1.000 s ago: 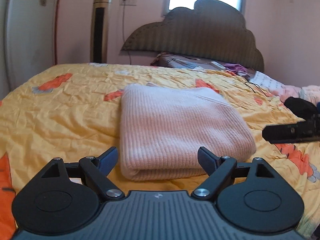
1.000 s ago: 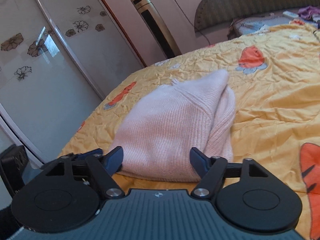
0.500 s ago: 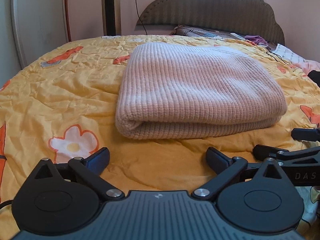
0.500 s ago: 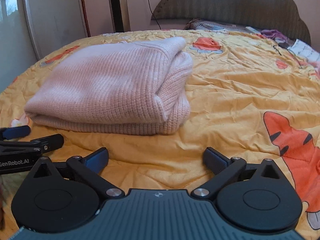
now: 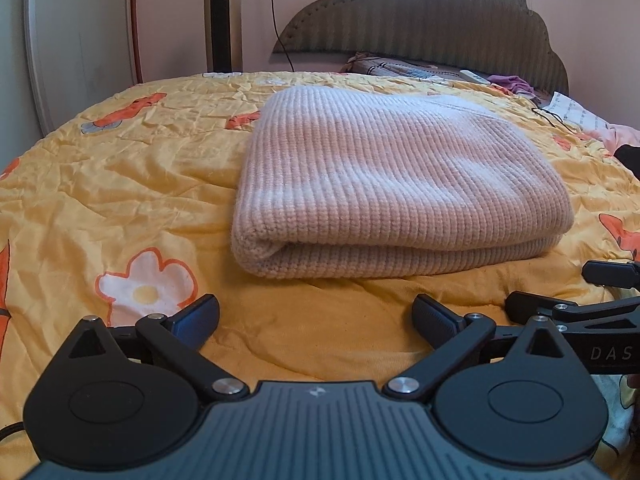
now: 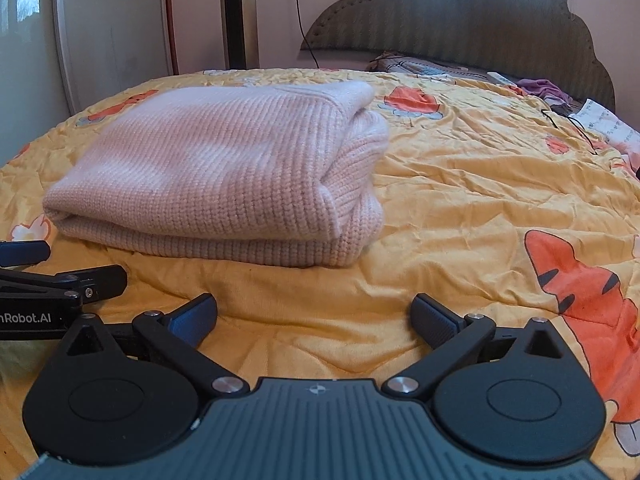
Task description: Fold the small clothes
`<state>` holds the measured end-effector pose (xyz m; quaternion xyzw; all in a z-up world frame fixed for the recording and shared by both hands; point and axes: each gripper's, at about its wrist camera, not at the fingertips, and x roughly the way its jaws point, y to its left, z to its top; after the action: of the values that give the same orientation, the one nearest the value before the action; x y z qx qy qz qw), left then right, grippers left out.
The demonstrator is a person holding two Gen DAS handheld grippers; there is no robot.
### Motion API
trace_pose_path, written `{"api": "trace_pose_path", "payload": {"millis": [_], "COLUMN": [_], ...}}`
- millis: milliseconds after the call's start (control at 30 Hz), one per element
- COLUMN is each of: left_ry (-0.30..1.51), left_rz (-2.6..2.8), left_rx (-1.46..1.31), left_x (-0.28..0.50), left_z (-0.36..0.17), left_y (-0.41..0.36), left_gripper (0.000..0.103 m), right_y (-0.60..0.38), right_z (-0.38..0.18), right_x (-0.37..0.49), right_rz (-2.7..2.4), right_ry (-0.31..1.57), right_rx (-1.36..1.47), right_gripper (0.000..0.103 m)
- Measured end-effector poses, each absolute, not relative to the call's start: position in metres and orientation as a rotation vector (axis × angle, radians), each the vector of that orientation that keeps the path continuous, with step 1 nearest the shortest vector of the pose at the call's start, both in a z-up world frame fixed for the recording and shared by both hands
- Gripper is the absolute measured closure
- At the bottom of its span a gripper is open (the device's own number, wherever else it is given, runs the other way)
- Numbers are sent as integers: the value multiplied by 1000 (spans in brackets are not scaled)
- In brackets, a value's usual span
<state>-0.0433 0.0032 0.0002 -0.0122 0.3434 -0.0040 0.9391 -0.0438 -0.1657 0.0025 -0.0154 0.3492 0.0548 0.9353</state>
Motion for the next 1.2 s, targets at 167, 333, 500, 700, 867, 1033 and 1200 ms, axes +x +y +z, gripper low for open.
{"api": "trace_pose_path", "payload": {"millis": [167, 333, 500, 700, 867, 1033, 1200], "left_ry": [699, 697, 695, 694, 694, 697, 698], "left_rz": [-9, -9, -10, -11, -11, -8, -7], "left_rx": [-31, -35, -39, -42, -44, -35, -32], "left_x": [-43, -43, -43, -43, -43, -43, -42], "left_z": [0, 0, 0, 0, 0, 0, 0], "left_y": [4, 7, 8, 9, 9, 8, 7], "left_gripper": [0, 0, 0, 0, 0, 0, 0], "right_y": [-165, -166, -166, -165, -165, -165, -165], "right_z": [2, 3, 3, 3, 3, 3, 3], "right_x": [-45, -45, -45, -46, -46, -46, -47], "right_rz": [117, 120, 120, 118, 118, 118, 120], "right_ry": [710, 708, 706, 706, 706, 705, 703], "right_rx": [-24, -15, -15, -19, -18, -16, -11], "right_gripper": [1, 1, 1, 1, 1, 1, 1]}}
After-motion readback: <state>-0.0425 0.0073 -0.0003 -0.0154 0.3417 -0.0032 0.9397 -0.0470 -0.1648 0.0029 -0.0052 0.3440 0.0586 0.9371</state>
